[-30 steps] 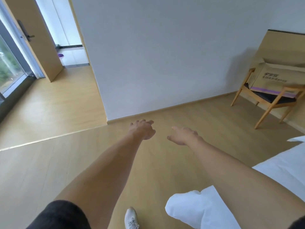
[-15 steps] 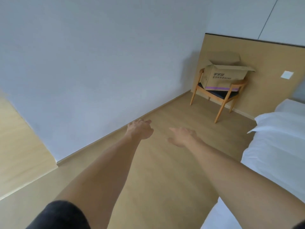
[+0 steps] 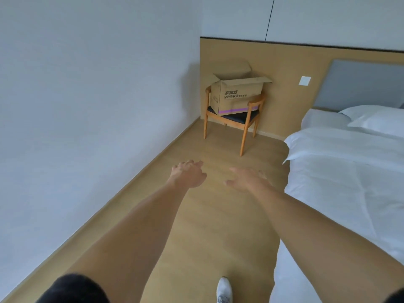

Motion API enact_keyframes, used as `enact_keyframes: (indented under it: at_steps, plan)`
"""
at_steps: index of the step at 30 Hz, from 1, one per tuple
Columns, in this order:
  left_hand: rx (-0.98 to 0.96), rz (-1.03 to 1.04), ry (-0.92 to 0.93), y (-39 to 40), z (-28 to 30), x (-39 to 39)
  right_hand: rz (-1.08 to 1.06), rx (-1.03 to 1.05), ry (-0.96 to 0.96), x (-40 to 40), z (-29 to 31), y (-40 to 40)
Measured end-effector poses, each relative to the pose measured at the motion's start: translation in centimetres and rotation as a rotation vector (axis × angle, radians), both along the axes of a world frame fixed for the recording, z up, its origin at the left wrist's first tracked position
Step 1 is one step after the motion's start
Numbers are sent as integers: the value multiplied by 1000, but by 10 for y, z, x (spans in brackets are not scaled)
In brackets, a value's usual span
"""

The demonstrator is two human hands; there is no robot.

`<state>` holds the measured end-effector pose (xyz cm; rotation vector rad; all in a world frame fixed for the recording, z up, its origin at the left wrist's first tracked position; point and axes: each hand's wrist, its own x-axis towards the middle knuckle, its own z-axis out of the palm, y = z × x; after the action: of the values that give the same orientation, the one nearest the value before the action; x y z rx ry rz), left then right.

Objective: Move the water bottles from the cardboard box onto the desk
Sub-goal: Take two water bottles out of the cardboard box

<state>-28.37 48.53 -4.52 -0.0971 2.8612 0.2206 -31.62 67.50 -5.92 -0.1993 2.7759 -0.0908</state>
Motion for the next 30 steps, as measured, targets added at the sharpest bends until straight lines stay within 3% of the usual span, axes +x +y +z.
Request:
enact_keyframes:
  at_steps: [17,30]
  plan:
    - [12,-134,-29,112,14,-345,-194,-66,-33,-292,2,128]
    - [100,-299,-30,195,-17,-615,-370,-51,48,-495,14,206]
